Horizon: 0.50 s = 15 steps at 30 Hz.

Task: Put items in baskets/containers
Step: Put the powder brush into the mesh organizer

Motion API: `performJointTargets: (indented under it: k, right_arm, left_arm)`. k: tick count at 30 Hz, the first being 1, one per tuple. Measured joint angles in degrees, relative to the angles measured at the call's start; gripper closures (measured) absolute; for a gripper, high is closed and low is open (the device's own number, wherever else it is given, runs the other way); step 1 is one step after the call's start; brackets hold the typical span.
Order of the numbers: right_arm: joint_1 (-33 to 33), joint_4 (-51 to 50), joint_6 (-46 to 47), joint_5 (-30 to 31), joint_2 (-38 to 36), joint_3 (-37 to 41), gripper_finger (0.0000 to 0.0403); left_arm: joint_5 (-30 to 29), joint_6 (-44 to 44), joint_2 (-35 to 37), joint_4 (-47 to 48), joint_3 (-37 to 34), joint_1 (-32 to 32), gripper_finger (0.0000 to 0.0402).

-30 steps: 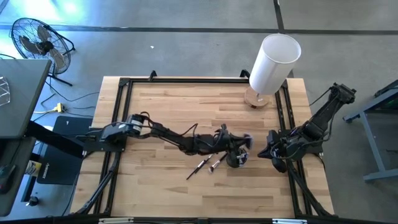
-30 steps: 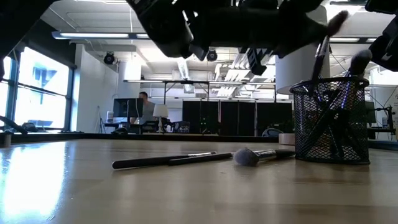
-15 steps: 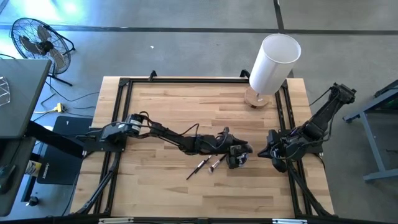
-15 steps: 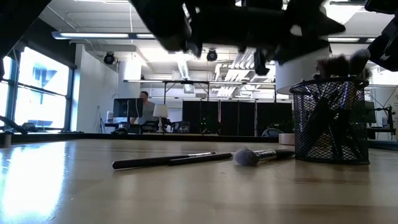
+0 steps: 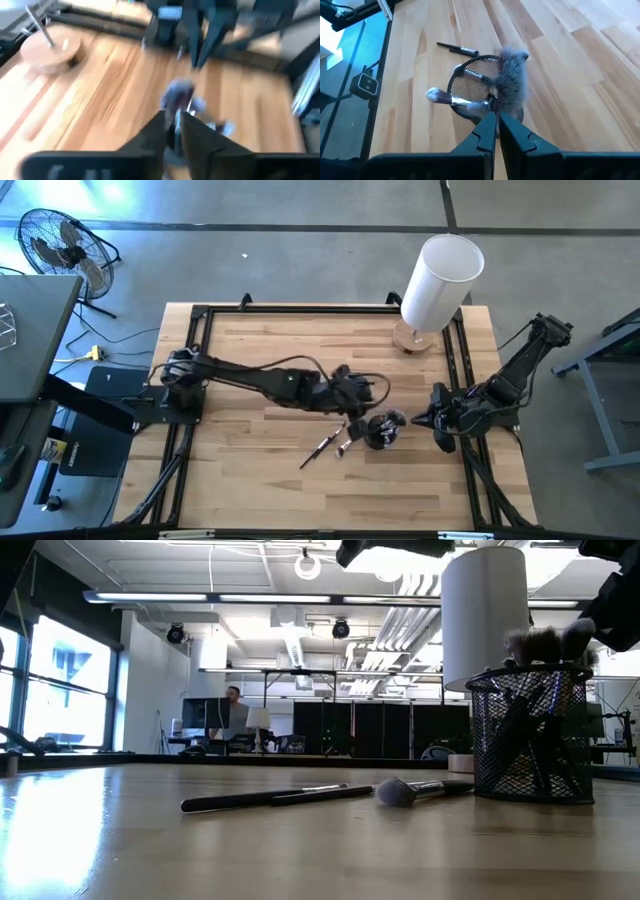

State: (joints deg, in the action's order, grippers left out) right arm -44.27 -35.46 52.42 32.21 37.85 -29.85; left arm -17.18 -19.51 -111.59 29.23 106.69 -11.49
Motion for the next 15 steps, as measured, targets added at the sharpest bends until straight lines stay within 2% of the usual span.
performJointTargets:
  k: [3, 7, 10, 12, 15]
  right_arm:
    - [0.0, -0.04, 0.0, 0.32, 0.01, 0.0, 0.0391]
    - [0.0, 0.1, 1.64, 0.5, 0.1, 0.01, 0.0391]
    - [-0.01, 1.46, 2.76, -1.57, 0.83, 0.01, 0.0393]
    - [0.0, 6.26, -0.51, -2.1, 2.08, 0.02, 0.04]
    - [0.74, 20.12, -9.94, 0.53, 6.37, -0.59, 0.0402]
  left_arm:
    - [-2.77, 3.68, -0.66, 2.45, -0.31, -2.33, 0.0392]
    - [-6.22, 2.33, 0.52, 3.19, -4.66, -5.99, 0.0393]
    - [-7.38, -0.47, 3.14, 2.78, -10.27, -8.09, 0.0399]
    - [-7.79, -2.41, 5.12, 0.84, -15.06, -9.44, 0.0399]
    - [-8.96, -5.33, 10.11, -2.33, -24.18, -11.87, 0.04]
